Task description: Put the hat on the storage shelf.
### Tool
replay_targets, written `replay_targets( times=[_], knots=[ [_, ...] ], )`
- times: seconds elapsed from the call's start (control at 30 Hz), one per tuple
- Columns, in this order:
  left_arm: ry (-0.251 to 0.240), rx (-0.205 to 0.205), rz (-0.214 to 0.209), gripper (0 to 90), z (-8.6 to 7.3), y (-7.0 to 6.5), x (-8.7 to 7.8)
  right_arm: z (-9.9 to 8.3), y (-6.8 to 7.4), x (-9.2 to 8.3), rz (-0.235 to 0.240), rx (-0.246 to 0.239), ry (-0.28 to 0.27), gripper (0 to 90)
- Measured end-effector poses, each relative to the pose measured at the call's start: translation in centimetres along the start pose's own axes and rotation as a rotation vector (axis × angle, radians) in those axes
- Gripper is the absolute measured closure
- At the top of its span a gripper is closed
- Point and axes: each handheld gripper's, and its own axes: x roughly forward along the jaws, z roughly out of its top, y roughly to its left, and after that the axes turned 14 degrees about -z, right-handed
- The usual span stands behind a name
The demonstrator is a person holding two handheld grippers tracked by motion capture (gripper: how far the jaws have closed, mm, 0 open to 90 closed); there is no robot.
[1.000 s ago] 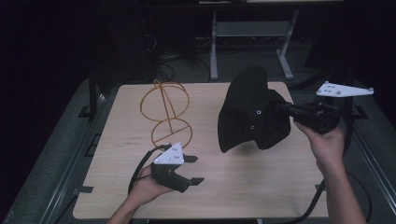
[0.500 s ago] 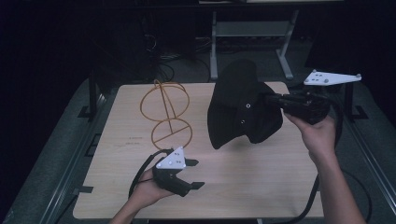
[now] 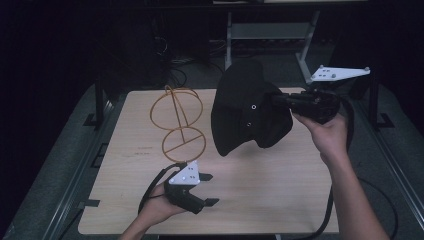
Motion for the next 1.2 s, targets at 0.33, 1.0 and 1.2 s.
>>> replay_targets(
  times=[0.33, 1.0, 1.2],
  knots=[
    [-0.003, 0.001, 0.005, 27.7, -0.1, 0.0, 0.0, 1.4, 0.5, 1.1, 0.015, -0.016, 0.002, 86.1],
    [0.003, -0.01, 0.013, 26.3, -0.3, 0.1, -0.3, 4.0, 1.4, 3.2, 0.053, -0.021, 0.004, 86.1],
    [-0.002, -0.014, 0.012, 25.7, -0.4, 0.2, -0.3, 4.8, 1.8, 3.6, 0.065, -0.027, 0.002, 86.1]
  ],
)
